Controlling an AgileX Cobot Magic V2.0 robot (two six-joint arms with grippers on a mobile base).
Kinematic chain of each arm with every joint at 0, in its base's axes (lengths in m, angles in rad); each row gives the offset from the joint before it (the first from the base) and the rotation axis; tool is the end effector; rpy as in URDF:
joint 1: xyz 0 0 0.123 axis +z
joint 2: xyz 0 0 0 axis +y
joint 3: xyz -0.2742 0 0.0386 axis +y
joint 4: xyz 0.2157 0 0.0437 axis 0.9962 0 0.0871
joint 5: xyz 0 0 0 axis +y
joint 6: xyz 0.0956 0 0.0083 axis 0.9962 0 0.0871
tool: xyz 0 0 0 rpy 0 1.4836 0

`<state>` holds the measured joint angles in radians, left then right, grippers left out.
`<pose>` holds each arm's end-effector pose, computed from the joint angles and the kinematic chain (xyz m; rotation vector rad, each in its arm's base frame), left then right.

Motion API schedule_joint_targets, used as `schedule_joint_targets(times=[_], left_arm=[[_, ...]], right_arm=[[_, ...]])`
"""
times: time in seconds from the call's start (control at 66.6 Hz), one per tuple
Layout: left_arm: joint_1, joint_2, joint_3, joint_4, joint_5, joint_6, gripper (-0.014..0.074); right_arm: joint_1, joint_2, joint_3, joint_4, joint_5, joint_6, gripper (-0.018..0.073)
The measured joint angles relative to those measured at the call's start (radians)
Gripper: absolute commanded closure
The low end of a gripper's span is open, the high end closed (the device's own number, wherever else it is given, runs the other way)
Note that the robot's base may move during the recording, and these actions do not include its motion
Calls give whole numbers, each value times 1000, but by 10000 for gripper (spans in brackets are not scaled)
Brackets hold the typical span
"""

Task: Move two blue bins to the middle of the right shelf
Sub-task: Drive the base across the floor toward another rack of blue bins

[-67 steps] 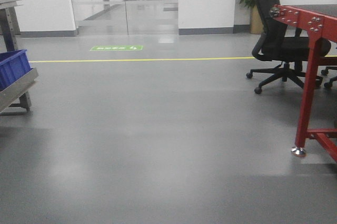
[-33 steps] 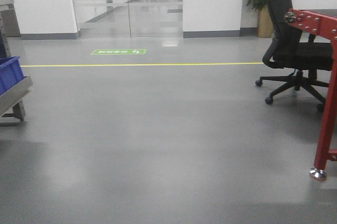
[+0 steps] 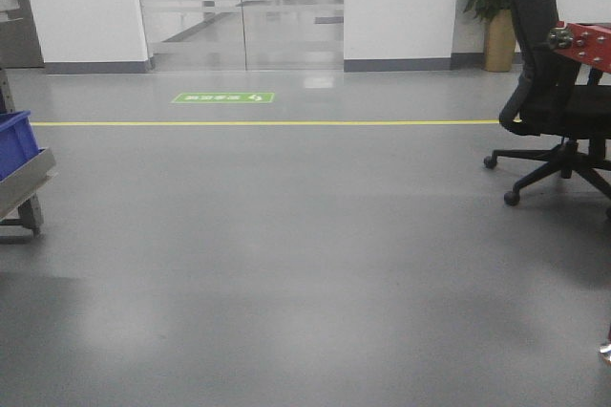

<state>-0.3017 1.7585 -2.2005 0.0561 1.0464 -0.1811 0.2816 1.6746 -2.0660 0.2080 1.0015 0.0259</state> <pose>0.3343 -0.0992 0.4696 0.1261 2.0907 -0.2252 0.3141 0.1083 0.4680 -0.2570 2.0892 0.4367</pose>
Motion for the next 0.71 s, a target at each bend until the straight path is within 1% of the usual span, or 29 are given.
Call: schedule_joint_targets(times=[0.706], left_arm=[[0, 0, 0, 0, -4, 0, 707]], right_arm=[[0, 0, 0, 0, -4, 0, 713]])
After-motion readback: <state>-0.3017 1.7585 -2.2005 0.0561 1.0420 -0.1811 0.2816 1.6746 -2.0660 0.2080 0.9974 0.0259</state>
